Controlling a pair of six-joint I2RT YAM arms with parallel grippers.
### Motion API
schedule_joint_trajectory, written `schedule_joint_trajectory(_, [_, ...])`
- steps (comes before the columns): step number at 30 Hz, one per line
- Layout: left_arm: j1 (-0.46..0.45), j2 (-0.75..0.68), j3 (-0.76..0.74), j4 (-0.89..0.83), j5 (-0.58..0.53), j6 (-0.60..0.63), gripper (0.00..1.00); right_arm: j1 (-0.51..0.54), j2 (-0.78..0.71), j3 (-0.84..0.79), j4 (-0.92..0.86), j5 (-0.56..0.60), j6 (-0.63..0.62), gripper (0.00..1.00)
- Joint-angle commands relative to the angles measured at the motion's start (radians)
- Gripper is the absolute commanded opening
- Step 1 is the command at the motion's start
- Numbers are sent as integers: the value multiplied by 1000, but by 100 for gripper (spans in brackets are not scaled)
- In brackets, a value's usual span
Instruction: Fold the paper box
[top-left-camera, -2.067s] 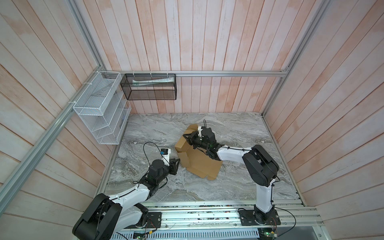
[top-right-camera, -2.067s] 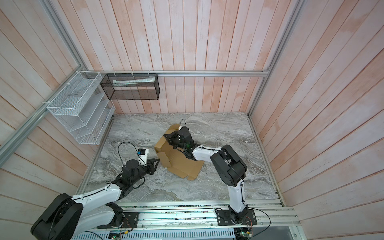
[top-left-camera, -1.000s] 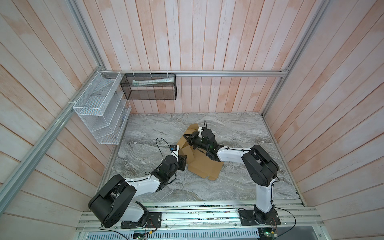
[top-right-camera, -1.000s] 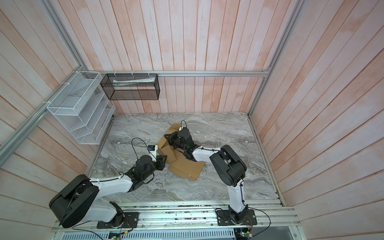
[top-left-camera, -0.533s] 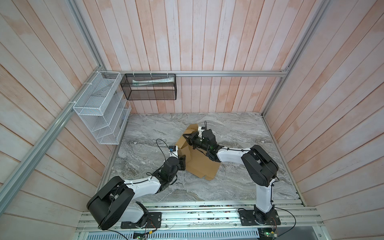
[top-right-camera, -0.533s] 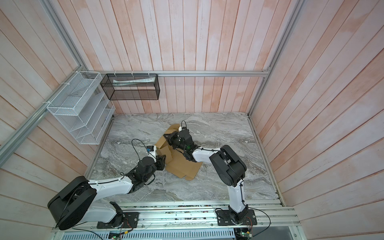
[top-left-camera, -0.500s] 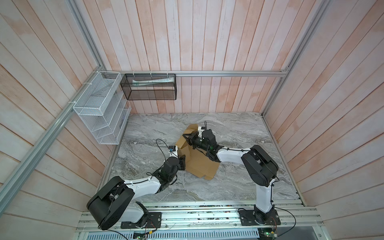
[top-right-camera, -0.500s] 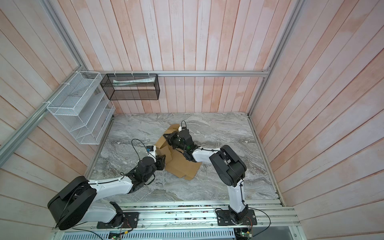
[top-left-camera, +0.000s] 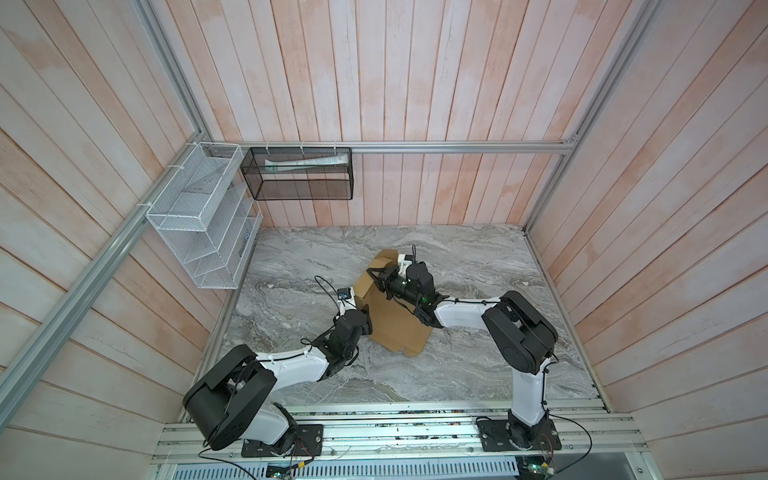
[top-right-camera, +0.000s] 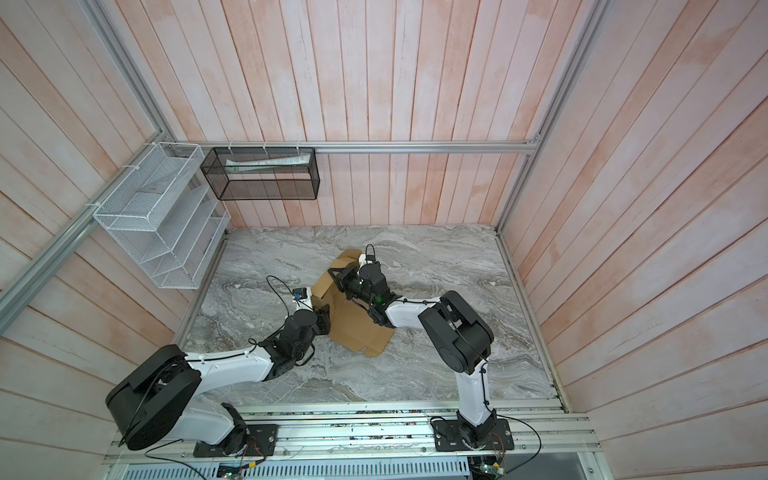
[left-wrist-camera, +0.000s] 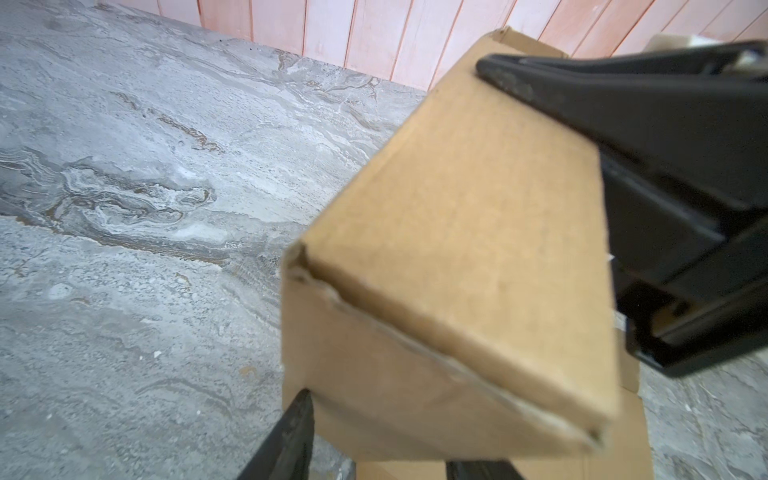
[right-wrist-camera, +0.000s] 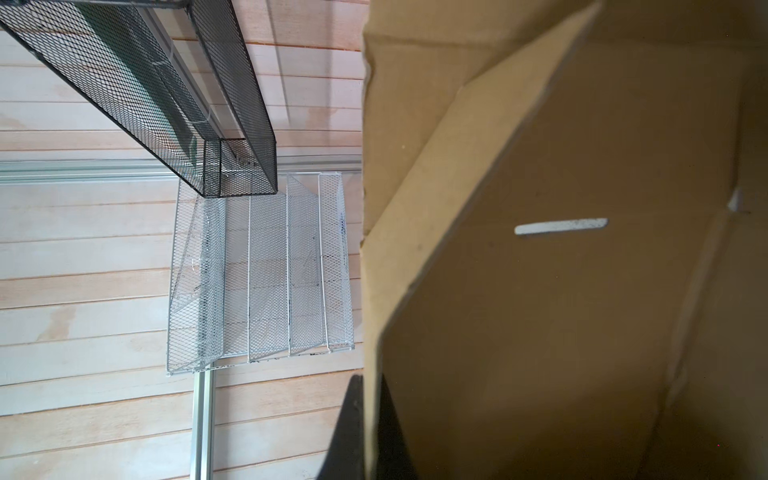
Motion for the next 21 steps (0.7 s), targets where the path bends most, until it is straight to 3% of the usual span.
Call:
schedule_joint_trajectory(1, [-9, 20, 39, 8, -70, -17, 50, 21, -8, -23, 18, -35, 7, 0])
schedule_joint_trajectory(21, [-39, 76, 93, -42, -173, -96, 49, 35, 7, -60, 7, -31, 15, 2])
